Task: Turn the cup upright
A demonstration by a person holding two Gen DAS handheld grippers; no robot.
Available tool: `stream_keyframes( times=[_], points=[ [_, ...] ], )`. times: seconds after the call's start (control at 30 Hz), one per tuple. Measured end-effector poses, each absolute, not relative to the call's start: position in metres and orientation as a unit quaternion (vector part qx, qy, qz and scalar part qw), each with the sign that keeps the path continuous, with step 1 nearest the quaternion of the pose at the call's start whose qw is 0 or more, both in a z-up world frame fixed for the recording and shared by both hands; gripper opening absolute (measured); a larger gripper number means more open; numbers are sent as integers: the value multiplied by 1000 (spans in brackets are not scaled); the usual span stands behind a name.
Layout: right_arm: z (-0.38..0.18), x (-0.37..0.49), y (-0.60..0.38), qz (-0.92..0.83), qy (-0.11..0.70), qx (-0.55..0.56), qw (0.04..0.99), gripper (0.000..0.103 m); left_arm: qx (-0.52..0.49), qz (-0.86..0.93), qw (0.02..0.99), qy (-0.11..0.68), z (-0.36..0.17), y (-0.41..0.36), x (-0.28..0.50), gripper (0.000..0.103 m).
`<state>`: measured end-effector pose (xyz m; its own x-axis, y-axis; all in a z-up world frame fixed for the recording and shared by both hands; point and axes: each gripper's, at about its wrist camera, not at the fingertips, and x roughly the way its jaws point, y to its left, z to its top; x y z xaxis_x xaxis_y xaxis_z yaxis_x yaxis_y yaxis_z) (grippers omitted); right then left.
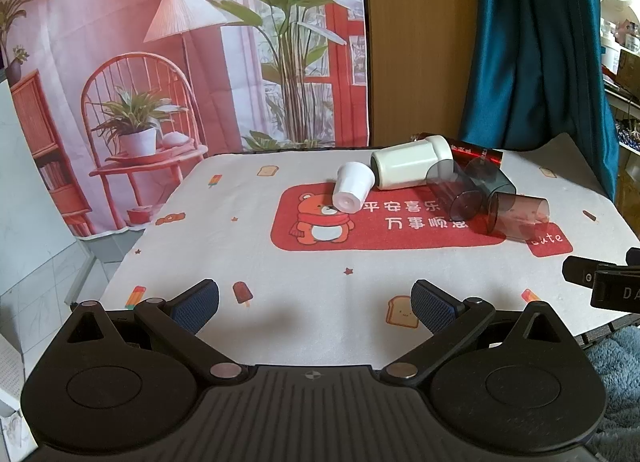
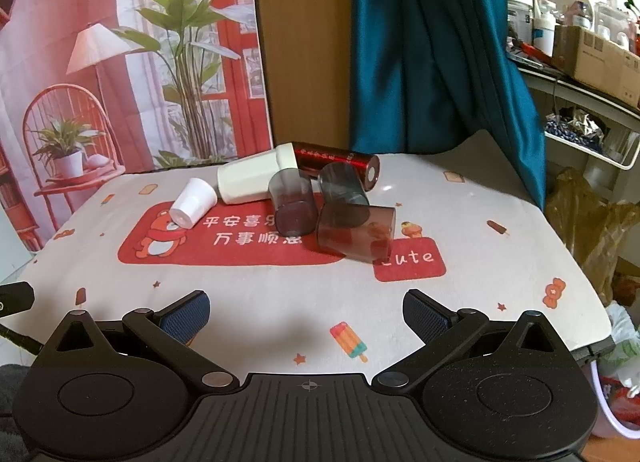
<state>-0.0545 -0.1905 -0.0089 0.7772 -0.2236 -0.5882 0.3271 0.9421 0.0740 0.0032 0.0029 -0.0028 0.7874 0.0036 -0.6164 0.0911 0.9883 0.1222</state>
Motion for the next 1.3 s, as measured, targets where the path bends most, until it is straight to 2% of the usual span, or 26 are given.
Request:
stream_keyframes(
  times=[1.3],
  points=[
    [-12,-54,-191,-151,304,89,936,103,69,-20,941,332,-5,5,5,103]
  ],
)
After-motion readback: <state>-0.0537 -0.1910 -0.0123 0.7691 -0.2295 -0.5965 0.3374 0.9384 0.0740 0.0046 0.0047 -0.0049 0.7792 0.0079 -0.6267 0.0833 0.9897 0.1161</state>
